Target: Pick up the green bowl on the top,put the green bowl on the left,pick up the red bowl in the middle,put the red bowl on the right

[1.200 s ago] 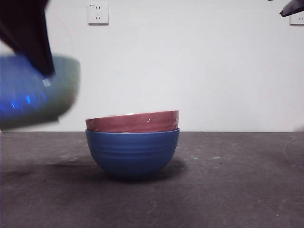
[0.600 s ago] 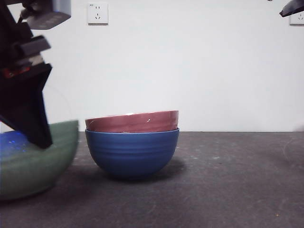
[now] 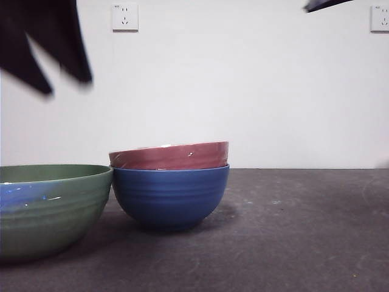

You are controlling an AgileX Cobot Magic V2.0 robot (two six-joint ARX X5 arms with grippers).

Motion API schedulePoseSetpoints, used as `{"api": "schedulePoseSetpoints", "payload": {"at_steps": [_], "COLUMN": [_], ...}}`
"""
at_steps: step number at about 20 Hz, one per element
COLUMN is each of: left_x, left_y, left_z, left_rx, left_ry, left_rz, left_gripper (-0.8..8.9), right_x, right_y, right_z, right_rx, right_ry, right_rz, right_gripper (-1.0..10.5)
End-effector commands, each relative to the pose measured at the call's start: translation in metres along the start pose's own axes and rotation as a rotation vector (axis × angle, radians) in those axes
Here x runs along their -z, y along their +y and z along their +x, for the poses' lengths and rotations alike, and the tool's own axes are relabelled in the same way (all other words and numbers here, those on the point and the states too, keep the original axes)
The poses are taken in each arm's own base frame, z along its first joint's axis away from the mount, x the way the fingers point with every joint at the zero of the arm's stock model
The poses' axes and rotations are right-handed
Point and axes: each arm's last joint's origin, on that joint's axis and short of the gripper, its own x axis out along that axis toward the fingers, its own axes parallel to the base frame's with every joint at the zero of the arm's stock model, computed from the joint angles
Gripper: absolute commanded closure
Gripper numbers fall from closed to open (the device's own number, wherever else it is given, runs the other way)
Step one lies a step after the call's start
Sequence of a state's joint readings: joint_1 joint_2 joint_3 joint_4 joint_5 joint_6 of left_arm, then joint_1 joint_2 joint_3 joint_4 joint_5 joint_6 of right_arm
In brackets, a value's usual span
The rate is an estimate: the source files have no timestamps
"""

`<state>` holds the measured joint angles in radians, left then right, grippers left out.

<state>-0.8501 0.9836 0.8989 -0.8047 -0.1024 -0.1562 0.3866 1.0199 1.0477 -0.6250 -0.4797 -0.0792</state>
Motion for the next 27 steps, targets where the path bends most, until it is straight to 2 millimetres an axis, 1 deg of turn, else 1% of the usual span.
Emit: {"api": "schedulePoseSetpoints", "payload": {"at_steps": [1, 2, 4, 6, 8, 11, 13, 15, 18, 20, 22, 25, 26, 27], "left_x": [-0.007, -0.009, -0.007, -0.001, 0.011, 0.028, 0.035, 0.036, 0.037, 0.037, 0.038, 0.038, 0.039, 0.039], "left_y": [0.007, 0.011, 0.020, 0.031, 0.040, 0.045, 0.045, 0.044, 0.044, 0.044, 0.044, 0.044, 0.044, 0.044], "left_z": [-0.032, -0.044, -0.071, -0.092, -0.109, -0.125, -0.128, -0.128, -0.128, -0.128, -0.128, -0.128, -0.128, -0.128], "left_rx": [-0.047, -0.086, -0.170, -0.263, -0.329, -0.369, -0.342, -0.334, -0.330, -0.331, -0.332, -0.333, -0.333, -0.334], "left_ry": [-0.060, -0.079, -0.110, -0.139, -0.167, -0.170, -0.149, -0.134, -0.132, -0.126, -0.118, -0.115, -0.110, -0.105], "left_rz": [-0.038, -0.047, -0.066, -0.108, -0.146, -0.199, -0.207, -0.208, -0.214, -0.215, -0.214, -0.213, -0.213, -0.212], "left_gripper": [4.31, 4.31, 4.31, 4.31, 4.32, 4.36, 4.36, 4.36, 4.36, 4.36, 4.36, 4.36, 4.36, 4.36], "right_x": [-0.010, -0.014, -0.018, -0.019, -0.016, -0.004, 0.006, 0.014, 0.021, 0.026, 0.028, 0.028, 0.028, 0.028], "right_y": [0.012, 0.018, 0.032, 0.043, 0.052, 0.064, 0.071, 0.075, 0.075, 0.073, 0.072, 0.072, 0.072, 0.072], "right_z": [0.023, 0.033, 0.060, 0.088, 0.114, 0.148, 0.167, 0.182, 0.197, 0.204, 0.207, 0.207, 0.207, 0.207], "right_rx": [-0.050, -0.067, -0.092, -0.094, -0.105, -0.101, -0.133, -0.151, -0.156, -0.158, -0.161, -0.164, -0.162, -0.145], "right_ry": [0.075, 0.114, 0.223, 0.331, 0.415, 0.498, 0.542, 0.566, 0.579, 0.602, 0.612, 0.607, 0.608, 0.610], "right_rz": [-0.073, -0.106, -0.176, -0.243, -0.296, -0.382, -0.424, -0.448, -0.450, -0.446, -0.458, -0.469, -0.470, -0.475], "right_gripper": [6.8, 6.9, 6.9, 6.9, 6.9, 6.9, 7.0, 7.0, 7.1, 7.6, 7.7, 9.2, 9.5, 9.6]}}
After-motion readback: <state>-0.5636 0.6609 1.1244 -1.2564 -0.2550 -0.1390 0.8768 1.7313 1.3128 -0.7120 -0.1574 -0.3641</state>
